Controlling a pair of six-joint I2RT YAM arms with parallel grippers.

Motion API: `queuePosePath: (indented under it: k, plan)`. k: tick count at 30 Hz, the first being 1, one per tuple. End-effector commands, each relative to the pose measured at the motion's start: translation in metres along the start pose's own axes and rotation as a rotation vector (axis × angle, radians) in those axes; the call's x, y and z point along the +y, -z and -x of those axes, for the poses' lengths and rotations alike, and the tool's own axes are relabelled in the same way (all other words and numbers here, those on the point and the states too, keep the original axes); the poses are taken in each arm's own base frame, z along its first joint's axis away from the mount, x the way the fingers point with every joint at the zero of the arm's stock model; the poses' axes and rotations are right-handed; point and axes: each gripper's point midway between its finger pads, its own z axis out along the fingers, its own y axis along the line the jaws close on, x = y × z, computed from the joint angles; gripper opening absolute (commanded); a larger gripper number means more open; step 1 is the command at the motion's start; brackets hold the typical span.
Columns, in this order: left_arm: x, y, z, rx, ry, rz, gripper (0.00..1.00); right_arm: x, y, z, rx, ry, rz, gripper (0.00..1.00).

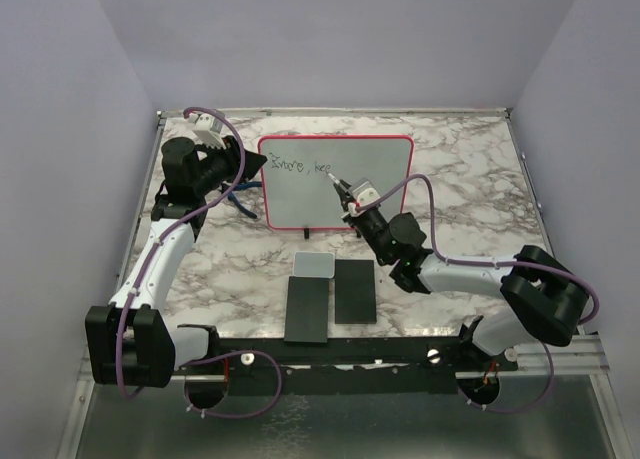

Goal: Write a sentence on the whiteboard

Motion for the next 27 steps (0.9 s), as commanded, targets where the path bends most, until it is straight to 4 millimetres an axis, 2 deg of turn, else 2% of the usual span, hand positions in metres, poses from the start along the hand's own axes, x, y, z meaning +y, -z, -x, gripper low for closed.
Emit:
queuePosePath:
  k: [1,7,13,22,27]
  plan:
    - [-0.003,0.004,-0.001,0.0,-0.013,0.003,0.27,-0.014,0.005,0.007,-0.016,-0.004,-0.062,0.01]
    - [-0.003,0.004,-0.001,-0.002,-0.014,0.004,0.27,-0.018,0.004,0.01,-0.026,0.001,-0.076,0.01]
    - [-0.003,0.004,-0.001,-0.001,-0.013,0.003,0.27,-0.011,0.003,0.009,-0.023,0.0,-0.044,0.01]
    - [-0.002,0.004,-0.002,0.0,-0.012,0.005,0.27,-0.002,0.017,0.027,-0.076,-0.041,0.051,0.01]
    - [-0.003,0.004,-0.002,0.0,-0.012,0.005,0.27,-0.007,0.018,0.031,-0.072,-0.045,0.033,0.01]
